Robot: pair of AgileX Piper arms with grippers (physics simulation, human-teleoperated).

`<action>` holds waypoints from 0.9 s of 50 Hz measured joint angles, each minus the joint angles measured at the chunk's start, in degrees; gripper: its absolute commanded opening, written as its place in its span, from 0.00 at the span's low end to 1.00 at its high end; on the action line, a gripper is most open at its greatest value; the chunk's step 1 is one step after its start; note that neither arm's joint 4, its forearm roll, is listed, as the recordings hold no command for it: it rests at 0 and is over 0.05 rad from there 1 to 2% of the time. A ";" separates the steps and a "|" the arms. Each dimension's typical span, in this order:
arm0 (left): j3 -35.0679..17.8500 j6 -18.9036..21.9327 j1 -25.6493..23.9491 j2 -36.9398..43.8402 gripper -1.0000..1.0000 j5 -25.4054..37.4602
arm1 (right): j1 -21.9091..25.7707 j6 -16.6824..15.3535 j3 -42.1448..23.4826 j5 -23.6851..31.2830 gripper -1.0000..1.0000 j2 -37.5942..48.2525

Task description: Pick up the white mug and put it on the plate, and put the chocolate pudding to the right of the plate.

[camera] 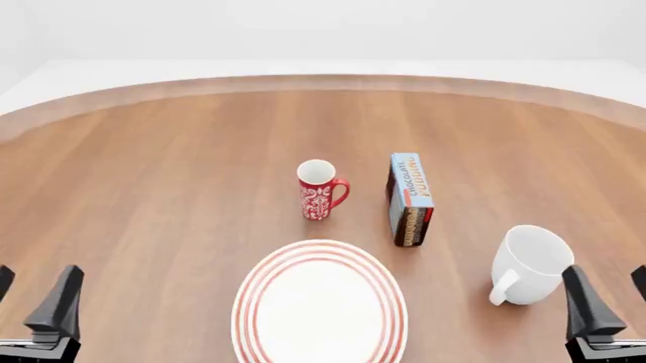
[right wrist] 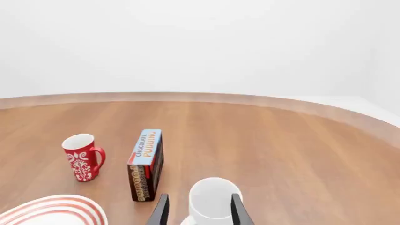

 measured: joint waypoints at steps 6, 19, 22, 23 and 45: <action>-0.05 -0.04 -0.04 0.47 1.00 -0.37 | 0.12 -0.05 -0.07 0.00 1.00 0.03; -0.05 -0.08 0.00 2.38 1.00 -2.13 | 0.28 -0.26 -0.11 -0.09 1.00 0.00; -0.04 -0.04 0.00 2.95 1.00 -2.63 | 0.27 -0.28 -0.11 -0.11 1.00 0.00; -0.04 -0.03 0.00 3.19 1.00 -2.83 | 0.26 -0.28 -0.11 -0.11 1.00 -0.01; -0.70 0.61 -1.18 7.45 1.00 -5.57 | 0.18 -0.37 -0.09 -0.19 1.00 -0.06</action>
